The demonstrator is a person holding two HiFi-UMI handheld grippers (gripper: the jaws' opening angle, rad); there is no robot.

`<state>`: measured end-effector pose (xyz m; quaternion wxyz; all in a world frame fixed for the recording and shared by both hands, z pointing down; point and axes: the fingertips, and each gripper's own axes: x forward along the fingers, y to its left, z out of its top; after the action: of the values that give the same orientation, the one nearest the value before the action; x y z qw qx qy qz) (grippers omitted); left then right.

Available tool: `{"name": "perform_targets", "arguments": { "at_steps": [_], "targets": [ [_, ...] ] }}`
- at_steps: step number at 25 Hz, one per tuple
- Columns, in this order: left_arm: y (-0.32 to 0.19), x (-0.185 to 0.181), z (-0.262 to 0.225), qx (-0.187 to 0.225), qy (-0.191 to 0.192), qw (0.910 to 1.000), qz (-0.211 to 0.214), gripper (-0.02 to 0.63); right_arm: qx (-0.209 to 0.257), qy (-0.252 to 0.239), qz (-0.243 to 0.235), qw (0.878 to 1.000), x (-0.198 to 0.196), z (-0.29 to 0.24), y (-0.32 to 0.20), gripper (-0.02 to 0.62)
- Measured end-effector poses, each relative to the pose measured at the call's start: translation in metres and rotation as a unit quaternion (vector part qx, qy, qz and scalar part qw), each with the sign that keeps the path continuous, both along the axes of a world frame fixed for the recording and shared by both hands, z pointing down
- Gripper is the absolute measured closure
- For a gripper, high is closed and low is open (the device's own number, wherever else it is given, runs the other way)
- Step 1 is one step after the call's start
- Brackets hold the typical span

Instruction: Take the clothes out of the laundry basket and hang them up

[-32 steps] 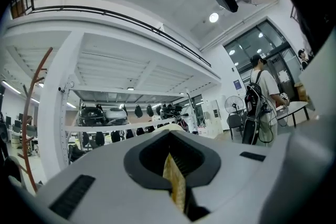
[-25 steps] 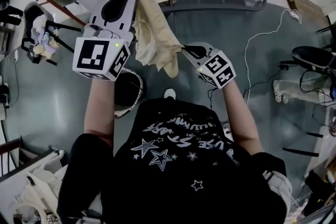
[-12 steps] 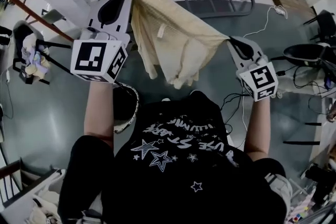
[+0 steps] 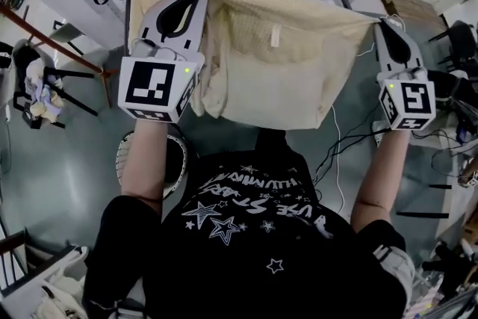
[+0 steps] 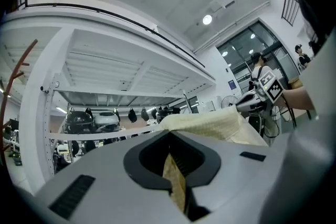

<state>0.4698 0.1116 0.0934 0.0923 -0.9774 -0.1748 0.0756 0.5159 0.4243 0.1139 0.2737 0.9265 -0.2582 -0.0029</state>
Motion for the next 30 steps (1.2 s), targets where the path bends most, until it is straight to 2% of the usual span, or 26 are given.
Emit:
{"name": "perform_targets", "arguments": {
  "at_steps": [6,12,18,23,30],
  "targets": [
    [0.029,0.063,-0.005,0.024,0.005,0.9989,-0.040,0.586,0.012,0.036,-0.022,0.999,0.090,-0.021,0.023,0.574],
    [0.033,0.137,-0.014,0.049,0.007,0.9925,-0.112,0.586,0.024,0.053,-0.072,0.996,0.187,-0.031,0.022,0.574],
    [0.034,0.209,-0.026,0.085,-0.001,0.9804,-0.177,0.586,0.027,0.060,-0.116,0.991,0.279,-0.052,0.018,0.575],
    [0.028,0.255,-0.038,0.119,-0.008,0.9670,-0.225,0.586,0.029,0.057,-0.151,0.986,0.341,-0.065,0.007,0.574],
    [-0.019,0.321,-0.037,0.146,-0.042,0.9514,-0.268,0.586,0.004,0.048,-0.169,0.984,0.416,-0.059,-0.044,0.574]
  ]
}}
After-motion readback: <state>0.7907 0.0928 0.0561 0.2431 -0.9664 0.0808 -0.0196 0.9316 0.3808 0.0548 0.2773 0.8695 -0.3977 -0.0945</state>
